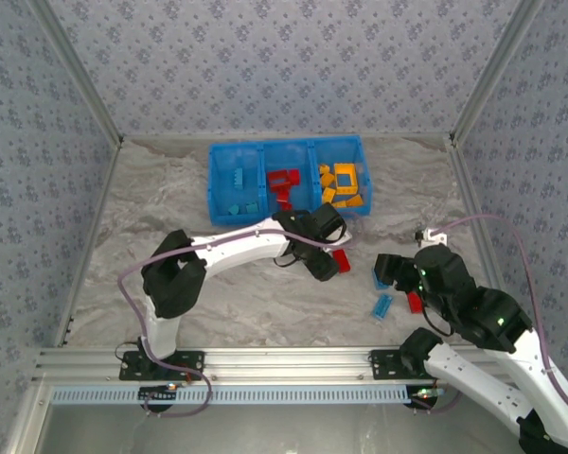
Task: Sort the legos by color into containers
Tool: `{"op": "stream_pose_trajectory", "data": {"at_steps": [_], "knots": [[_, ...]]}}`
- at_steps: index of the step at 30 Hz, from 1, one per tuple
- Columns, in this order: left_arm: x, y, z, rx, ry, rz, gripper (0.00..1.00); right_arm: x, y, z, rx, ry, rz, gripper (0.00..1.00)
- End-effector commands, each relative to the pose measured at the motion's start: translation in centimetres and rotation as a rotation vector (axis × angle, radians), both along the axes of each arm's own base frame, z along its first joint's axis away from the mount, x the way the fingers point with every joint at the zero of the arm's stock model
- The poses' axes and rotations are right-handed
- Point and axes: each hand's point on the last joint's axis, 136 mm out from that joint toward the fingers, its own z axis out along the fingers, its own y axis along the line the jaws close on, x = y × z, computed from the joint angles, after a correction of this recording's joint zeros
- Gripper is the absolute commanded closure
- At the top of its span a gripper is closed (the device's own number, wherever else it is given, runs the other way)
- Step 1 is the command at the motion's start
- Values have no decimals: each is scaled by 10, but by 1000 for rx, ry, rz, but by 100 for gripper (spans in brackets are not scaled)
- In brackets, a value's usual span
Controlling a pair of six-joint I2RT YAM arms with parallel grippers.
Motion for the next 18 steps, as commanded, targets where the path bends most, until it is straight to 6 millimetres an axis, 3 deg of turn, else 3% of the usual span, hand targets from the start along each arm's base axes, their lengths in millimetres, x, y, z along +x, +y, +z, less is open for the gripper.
{"op": "stream_pose_trajectory", "data": {"at_steps": [1, 11, 15, 18], "knots": [[2, -12, -10, 1, -22, -200, 30, -14, -4, 1, 44, 62, -17, 20], [6, -26, -46, 55, -16, -248, 34, -14, -2, 2, 58, 63, -12, 20], [5, -27, -57, 58, 5, -234, 54, -13, 0, -1, 58, 71, -13, 21], [3, -27, -60, 49, 12, -228, 62, -12, 1, -1, 60, 70, -12, 22]]}}
